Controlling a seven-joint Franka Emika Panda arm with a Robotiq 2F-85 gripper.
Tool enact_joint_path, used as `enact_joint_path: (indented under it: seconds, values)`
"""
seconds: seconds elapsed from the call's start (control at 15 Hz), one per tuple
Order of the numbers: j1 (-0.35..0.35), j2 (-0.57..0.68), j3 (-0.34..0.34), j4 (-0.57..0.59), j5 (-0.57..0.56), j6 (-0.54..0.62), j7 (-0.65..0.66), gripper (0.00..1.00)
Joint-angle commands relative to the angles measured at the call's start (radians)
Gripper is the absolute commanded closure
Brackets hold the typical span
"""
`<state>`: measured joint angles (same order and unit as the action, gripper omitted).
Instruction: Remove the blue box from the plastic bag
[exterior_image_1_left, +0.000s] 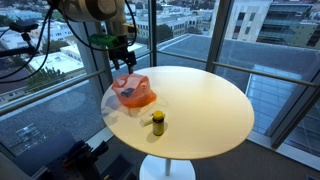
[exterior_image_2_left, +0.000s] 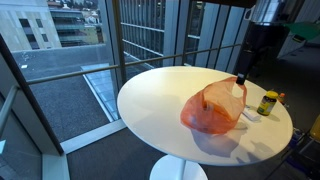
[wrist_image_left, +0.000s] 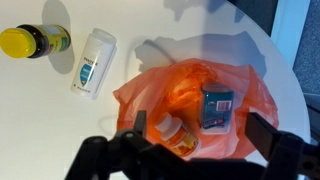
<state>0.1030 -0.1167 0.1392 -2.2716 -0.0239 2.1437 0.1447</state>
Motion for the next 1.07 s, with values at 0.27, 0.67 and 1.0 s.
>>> enact_joint_path:
  seconds: [0.27,0.67,1.0]
  values:
    - [0.017,0.132,0.000,0.048,-0.001,0.092,0.089,0.00]
    - [0.018,0.132,-0.005,0.035,0.000,0.090,0.067,0.00]
    - [0.021,0.150,-0.004,0.008,-0.008,0.167,0.049,0.00]
